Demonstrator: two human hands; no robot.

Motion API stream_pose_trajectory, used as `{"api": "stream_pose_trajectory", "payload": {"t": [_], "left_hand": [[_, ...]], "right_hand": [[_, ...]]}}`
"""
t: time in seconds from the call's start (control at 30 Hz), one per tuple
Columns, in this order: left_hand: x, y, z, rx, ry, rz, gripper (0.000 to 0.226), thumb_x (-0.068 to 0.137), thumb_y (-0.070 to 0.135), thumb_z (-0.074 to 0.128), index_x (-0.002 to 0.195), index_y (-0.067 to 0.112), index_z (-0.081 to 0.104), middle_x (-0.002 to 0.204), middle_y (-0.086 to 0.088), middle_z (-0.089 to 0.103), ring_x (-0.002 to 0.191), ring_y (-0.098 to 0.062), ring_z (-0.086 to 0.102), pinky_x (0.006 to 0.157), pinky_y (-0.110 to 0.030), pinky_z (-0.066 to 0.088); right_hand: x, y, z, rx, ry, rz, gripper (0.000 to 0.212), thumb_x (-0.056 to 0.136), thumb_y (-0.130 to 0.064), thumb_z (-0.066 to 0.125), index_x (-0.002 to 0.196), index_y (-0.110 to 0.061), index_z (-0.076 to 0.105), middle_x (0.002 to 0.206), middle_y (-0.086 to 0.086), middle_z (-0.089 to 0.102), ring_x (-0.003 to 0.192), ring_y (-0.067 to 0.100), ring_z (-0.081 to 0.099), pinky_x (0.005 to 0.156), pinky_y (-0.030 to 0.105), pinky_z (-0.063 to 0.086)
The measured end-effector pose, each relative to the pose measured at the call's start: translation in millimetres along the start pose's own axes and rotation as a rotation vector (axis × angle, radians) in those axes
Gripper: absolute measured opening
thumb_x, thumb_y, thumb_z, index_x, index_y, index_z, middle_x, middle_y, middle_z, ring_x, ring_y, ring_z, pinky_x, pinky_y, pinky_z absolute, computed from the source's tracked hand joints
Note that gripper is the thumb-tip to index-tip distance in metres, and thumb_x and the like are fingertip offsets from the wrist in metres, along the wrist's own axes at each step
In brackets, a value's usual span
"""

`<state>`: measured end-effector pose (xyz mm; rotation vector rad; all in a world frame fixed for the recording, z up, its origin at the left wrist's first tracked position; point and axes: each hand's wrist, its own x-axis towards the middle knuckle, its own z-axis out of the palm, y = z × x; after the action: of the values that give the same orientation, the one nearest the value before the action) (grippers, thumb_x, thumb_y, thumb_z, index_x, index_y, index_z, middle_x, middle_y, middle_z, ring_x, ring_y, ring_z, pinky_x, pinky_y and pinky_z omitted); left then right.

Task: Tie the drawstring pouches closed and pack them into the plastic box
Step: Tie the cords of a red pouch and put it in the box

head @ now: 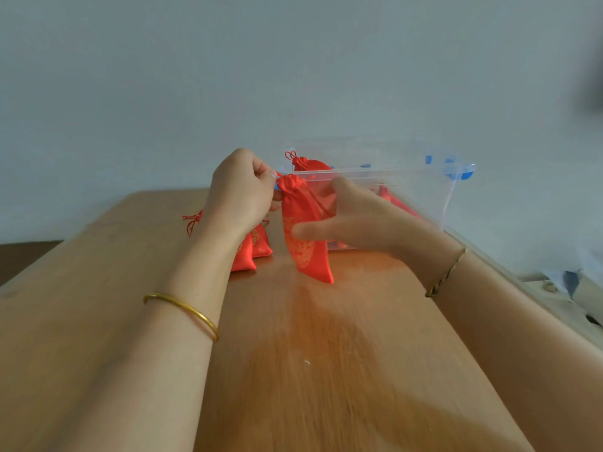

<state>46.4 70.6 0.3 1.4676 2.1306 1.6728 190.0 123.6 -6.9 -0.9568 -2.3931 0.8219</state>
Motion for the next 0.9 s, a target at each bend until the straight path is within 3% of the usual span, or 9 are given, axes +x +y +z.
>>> {"api": "stream_pose_trajectory", "payload": {"t": [0.13,0.2,0.37,0.5,0.63,0.7,0.77,0.83,0.9], "left_hand": [[0.1,0.2,-2.2,-0.149,-0.021,-0.037,0.025,0.092,0.005,0.046,0.068,0.013,0.051,0.067,-0.004,0.06,0.064,-0.019,0.065,0.067,-0.033,0.055],[0.5,-0.7,-2.8,-0.286,-0.046,-0.079,0.022,0.093,0.004,0.047,0.073,0.011,0.052,0.071,-0.005,0.06,0.058,-0.01,0.064,0.057,-0.024,0.053],[3.5,-7.7,-1.7,-0.393,-0.015,-0.136,0.013,0.092,0.005,0.047,0.084,0.012,0.054,0.084,-0.005,0.06,0.06,-0.006,0.065,0.057,-0.02,0.053],[8.0,-23.9,-2.5,-0.349,0.004,-0.201,0.012,0.092,0.004,0.046,0.086,0.01,0.055,0.075,-0.005,0.06,0.065,-0.014,0.062,0.059,-0.023,0.051],[8.6,-42.0,1.4,-0.195,-0.006,-0.231,0.012,0.092,0.007,0.048,0.084,0.01,0.056,0.076,-0.003,0.058,0.067,-0.013,0.06,0.058,-0.023,0.051],[6.2,-51.3,4.8,-0.023,-0.022,-0.209,0.015,0.088,0.007,0.051,0.077,0.014,0.058,0.076,-0.001,0.058,0.075,-0.02,0.059,0.069,-0.031,0.051],[4.5,-63.7,5.8,0.225,-0.045,-0.193,0.004,0.084,0.012,0.059,0.083,0.015,0.061,0.092,-0.007,0.062,0.096,-0.029,0.058,0.087,-0.038,0.047],[4.0,-77.1,5.6,0.49,-0.096,-0.237,0.025,0.08,0.024,0.067,0.102,0.013,0.063,0.115,-0.015,0.058,0.113,-0.034,0.051,0.096,-0.038,0.04],[0.9,-86.2,6.4,0.585,-0.121,-0.279,0.038,0.077,0.028,0.07,0.11,0.012,0.06,0.122,-0.018,0.052,0.117,-0.036,0.047,0.096,-0.039,0.037]], "right_hand": [[1.9,0.2,0.3,-0.261,0.233,-0.081,0.02,0.082,-0.019,0.063,0.091,-0.001,0.061,0.085,0.011,0.061,0.082,0.026,0.056,0.065,0.034,0.038],[2.8,1.6,-6.7,-0.285,0.289,-0.1,0.021,0.082,-0.018,0.061,0.087,0.003,0.064,0.085,0.018,0.064,0.08,0.029,0.057,0.062,0.034,0.034],[7.6,2.4,-42.0,0.149,0.327,0.008,0.015,0.083,-0.012,0.065,0.092,-0.002,0.07,0.067,0.01,0.06,0.057,0.012,0.049,0.056,0.023,0.04],[41.2,11.9,-83.8,0.393,0.427,0.12,0.005,0.081,-0.005,0.066,0.086,-0.002,0.067,0.057,0.006,0.059,0.053,0.015,0.056,0.064,0.033,0.053],[74.1,24.9,-117.4,0.255,0.45,0.224,0.016,0.083,-0.013,0.065,0.093,-0.001,0.062,0.069,0.01,0.055,0.057,0.018,0.054,0.056,0.029,0.053],[80.7,32.7,-123.1,-0.098,0.464,0.274,0.03,0.087,-0.023,0.062,0.07,-0.001,0.049,0.065,0.01,0.047,0.062,0.027,0.052,0.048,0.024,0.043],[80.0,37.3,-120.7,-0.392,0.485,0.296,0.039,0.091,-0.027,0.057,0.066,-0.002,0.039,0.068,0.009,0.043,0.086,0.035,0.055,0.061,0.027,0.038],[78.2,37.1,-115.0,-0.46,0.543,0.283,0.028,0.092,-0.024,0.054,0.077,-0.001,0.049,0.081,0.012,0.053,0.102,0.035,0.056,0.069,0.031,0.036],[74.9,32.2,-107.2,-0.449,0.61,0.218,0.022,0.092,-0.021,0.052,0.104,-0.003,0.057,0.107,0.014,0.061,0.106,0.035,0.056,0.073,0.031,0.038]]}}
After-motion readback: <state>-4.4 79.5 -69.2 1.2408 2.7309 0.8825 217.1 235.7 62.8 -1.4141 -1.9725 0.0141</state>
